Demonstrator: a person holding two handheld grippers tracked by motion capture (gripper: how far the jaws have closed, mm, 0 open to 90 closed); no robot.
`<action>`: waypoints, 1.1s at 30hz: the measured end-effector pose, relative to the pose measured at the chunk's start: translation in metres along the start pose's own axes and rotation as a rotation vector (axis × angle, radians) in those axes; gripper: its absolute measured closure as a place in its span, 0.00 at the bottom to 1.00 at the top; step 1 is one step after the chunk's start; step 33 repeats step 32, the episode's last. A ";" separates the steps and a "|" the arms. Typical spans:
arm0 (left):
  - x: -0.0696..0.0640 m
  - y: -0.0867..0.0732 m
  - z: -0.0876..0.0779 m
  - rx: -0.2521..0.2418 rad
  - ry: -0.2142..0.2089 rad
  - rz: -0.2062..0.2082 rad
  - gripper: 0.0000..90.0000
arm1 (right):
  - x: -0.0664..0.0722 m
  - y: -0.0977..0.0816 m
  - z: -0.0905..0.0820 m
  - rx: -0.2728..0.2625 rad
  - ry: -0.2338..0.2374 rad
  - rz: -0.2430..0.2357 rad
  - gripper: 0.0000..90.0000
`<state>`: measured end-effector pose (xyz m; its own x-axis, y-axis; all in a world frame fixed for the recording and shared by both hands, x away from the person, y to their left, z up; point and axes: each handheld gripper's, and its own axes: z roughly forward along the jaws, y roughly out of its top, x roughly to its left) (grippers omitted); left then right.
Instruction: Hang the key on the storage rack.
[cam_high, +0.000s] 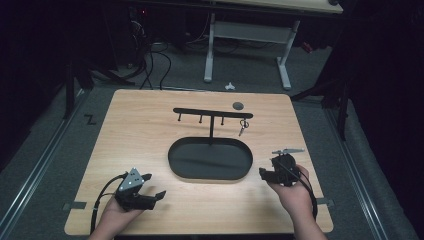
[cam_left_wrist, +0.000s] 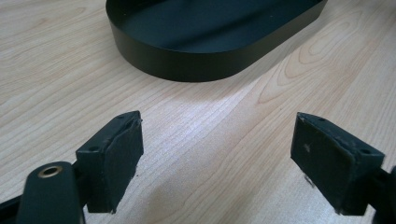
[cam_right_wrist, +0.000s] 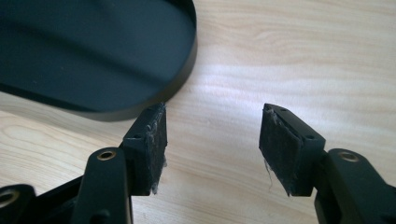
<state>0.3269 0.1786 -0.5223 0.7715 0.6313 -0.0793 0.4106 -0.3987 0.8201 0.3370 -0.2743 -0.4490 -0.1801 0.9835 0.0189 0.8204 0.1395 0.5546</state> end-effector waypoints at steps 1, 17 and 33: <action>0.000 0.000 0.000 0.002 0.001 0.002 0.19 | 0.000 -0.006 0.002 -0.012 -0.006 0.003 0.46; -0.001 0.000 0.002 0.016 0.011 0.014 0.19 | 0.020 -0.083 0.029 -0.209 -0.051 -0.071 0.37; -0.002 0.000 0.000 -0.014 0.030 0.011 0.19 | 0.019 -0.096 0.029 -0.249 -0.057 -0.087 0.34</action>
